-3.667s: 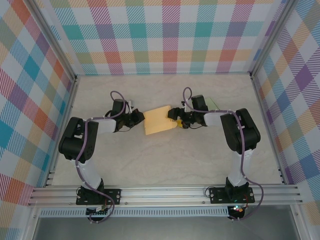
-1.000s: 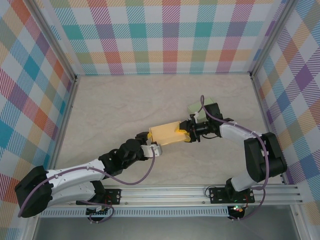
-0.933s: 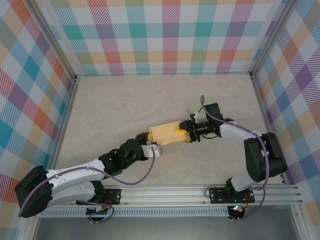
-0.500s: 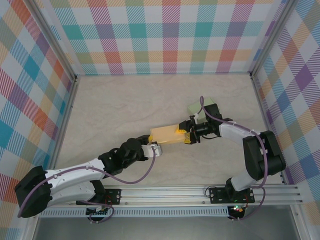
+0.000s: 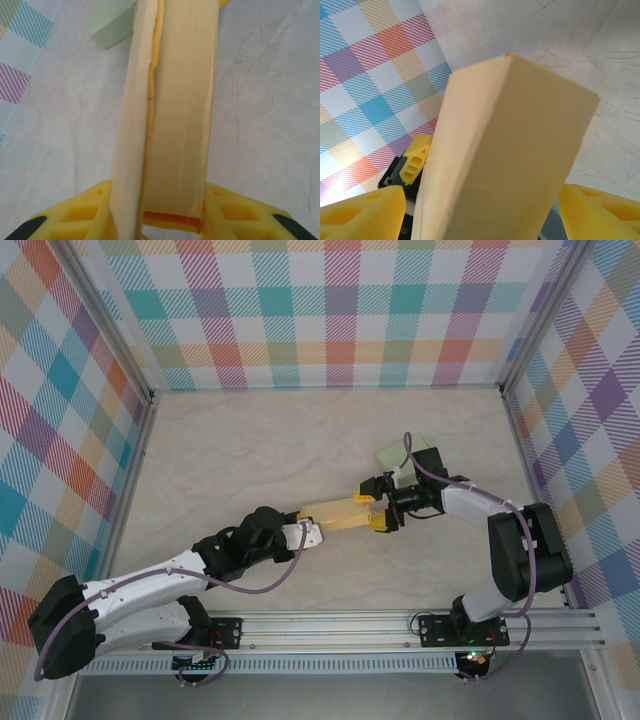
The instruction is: Fold the paper box
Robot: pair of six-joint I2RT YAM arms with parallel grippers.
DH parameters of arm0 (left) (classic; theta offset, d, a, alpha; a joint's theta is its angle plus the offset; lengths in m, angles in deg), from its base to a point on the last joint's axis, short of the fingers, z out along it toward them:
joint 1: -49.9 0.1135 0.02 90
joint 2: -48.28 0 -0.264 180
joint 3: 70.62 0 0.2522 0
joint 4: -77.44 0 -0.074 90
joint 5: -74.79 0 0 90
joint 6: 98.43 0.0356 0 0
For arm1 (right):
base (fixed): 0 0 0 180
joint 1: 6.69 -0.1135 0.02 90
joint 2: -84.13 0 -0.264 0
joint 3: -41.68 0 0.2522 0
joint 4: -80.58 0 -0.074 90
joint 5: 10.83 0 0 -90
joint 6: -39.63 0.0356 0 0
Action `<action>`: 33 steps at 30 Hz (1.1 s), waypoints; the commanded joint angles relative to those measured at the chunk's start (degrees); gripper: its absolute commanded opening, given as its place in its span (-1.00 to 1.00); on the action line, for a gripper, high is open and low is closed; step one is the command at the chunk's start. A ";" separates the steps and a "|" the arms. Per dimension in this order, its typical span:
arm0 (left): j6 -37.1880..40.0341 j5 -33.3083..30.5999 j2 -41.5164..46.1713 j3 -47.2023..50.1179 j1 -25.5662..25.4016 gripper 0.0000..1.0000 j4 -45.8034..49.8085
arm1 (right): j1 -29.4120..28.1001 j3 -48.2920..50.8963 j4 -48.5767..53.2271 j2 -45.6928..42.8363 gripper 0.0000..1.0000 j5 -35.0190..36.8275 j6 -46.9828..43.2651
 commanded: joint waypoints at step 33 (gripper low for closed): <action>-5.02 28.95 -26.29 -26.65 14.26 0.26 27.96 | 0.20 -9.94 35.40 -22.89 0.34 39.88 -35.00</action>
